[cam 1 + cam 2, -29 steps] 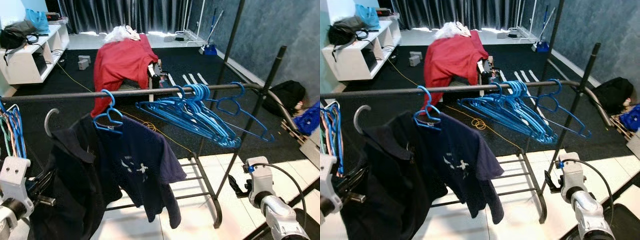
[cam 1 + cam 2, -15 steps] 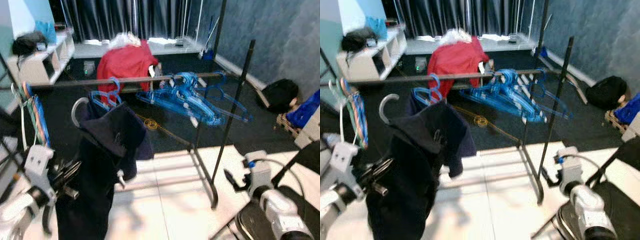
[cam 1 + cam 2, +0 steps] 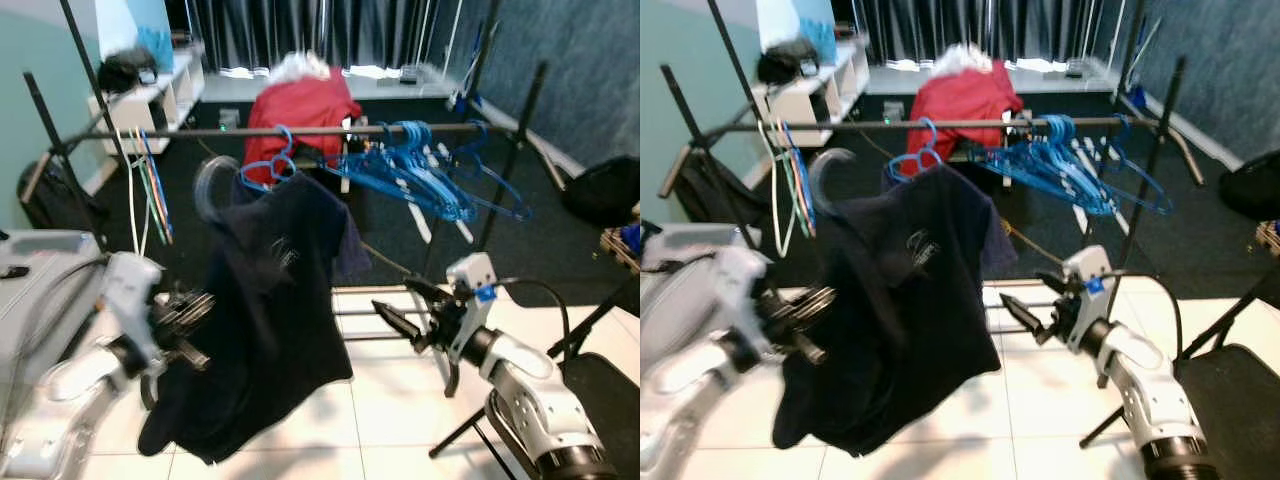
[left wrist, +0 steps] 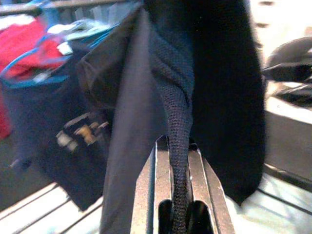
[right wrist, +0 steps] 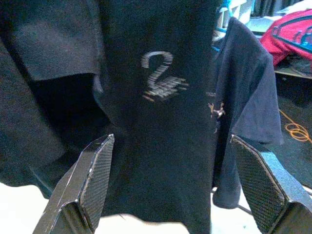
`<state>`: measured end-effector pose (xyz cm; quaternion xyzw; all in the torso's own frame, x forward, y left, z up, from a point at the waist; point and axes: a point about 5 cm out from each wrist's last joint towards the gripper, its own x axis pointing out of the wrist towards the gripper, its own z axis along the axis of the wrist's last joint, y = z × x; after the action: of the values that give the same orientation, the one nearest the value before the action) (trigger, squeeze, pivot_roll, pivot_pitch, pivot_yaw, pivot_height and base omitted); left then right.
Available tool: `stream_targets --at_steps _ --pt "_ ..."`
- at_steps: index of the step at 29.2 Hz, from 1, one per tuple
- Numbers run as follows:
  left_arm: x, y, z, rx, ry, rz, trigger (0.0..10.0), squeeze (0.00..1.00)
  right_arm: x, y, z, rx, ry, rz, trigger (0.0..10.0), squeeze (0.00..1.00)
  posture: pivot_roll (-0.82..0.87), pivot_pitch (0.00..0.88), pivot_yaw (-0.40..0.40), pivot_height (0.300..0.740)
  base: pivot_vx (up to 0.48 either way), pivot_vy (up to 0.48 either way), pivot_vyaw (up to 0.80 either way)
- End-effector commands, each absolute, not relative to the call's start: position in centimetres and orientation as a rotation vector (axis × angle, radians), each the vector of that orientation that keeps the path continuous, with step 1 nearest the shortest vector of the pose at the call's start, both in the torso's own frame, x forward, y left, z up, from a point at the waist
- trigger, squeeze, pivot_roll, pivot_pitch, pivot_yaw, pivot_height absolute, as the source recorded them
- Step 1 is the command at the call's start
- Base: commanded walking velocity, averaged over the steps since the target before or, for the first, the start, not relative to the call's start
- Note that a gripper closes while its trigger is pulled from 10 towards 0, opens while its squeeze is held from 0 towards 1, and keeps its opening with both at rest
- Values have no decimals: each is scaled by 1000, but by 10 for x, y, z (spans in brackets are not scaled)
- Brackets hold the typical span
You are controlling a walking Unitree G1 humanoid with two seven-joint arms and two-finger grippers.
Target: Hang hanger
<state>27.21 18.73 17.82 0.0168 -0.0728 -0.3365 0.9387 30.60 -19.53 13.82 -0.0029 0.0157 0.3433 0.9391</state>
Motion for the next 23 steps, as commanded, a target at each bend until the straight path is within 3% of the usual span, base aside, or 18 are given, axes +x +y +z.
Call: stream_targets --at_steps 1,4,12,23 --pt "271 174 189 -18 -200 -726 10000 0 302 -189 143 21 24 751 10000 0 -33 0 -34 740 0 0 0" --pt "268 154 198 -65 -226 -793 10000 0 297 -179 154 56 0 831 10000 0 -28 0 -35 740 0 0 0" --pt "263 138 213 -110 -253 -837 10000 0 291 -166 173 102 -32 932 10000 0 -15 0 -33 740 0 0 0" --pt "250 122 227 -135 -272 -903 10000 0 310 -181 182 -37 -69 689 10000 0 -6 0 -33 740 0 0 0"
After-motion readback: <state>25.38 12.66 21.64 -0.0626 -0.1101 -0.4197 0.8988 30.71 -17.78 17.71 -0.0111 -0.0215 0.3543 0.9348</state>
